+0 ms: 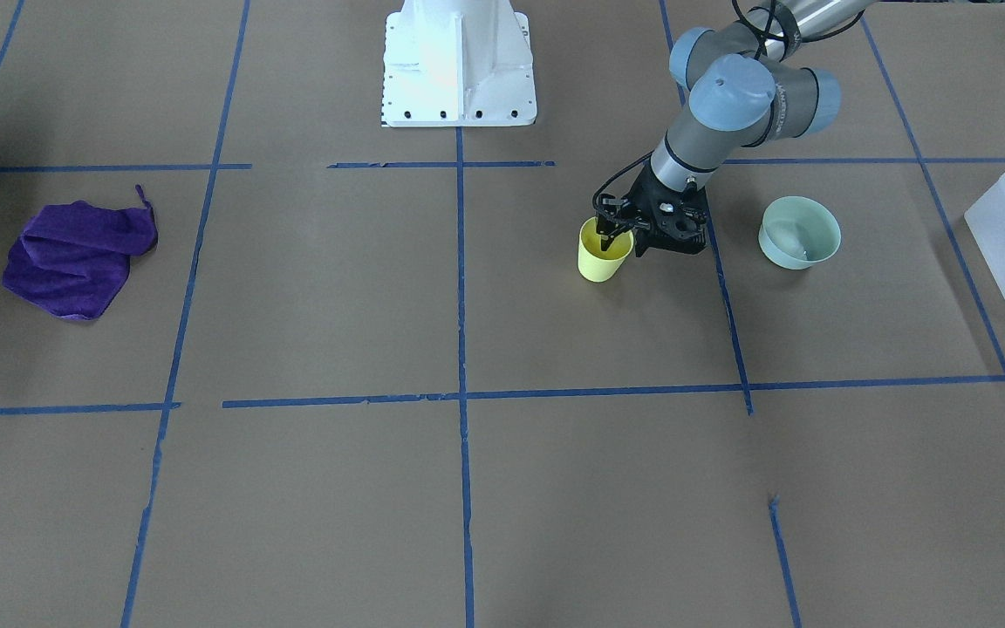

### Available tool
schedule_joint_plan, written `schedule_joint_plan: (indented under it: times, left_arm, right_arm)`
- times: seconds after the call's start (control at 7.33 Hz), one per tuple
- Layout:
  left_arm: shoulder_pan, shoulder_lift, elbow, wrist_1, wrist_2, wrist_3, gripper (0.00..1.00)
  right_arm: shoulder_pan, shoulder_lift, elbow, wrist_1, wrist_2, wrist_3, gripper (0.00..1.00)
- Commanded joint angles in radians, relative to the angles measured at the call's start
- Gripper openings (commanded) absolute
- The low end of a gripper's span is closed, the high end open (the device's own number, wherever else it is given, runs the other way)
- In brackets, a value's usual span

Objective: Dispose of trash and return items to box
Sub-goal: 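Lower the left gripper onto the yellow cup and grasp it, then lift the yellow cup with the left gripper and carry it off the table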

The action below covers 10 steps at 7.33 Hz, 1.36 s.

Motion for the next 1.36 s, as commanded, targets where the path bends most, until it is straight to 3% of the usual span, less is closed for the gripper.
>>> schedule_joint_plan:
  times: [0.0, 0.41, 0.68, 0.95, 1.23]
  left_arm:
    - [0.004, 0.0, -0.009, 0.002, 0.01, 0.0, 0.0]
    - [-0.066, 0.021, -0.157, 0.058, 0.007, -0.002, 0.0]
    - [-0.262, 0.114, -0.303, 0.14, -0.02, 0.017, 0.0]
    - [-0.472, 0.307, -0.325, 0.126, -0.14, 0.372, 0.0]
    - [-0.692, 0.439, -0.202, 0.123, -0.287, 0.819, 0.0]
  right_arm:
    - [-0.001, 0.0, -0.003, 0.0, 0.0, 0.002, 1.0]
    - [-0.002, 0.0, -0.003, 0.0, 0.0, 0.002, 1.0]
    - [-0.002, 0.002, -0.003, 0.001, -0.003, 0.002, 1.0]
    - [0.0, 0.002, -0.003, 0.004, -0.006, -0.003, 1.0]
    - [0.0, 0.0, -0.004, 0.011, -0.009, 0.0, 1.0]
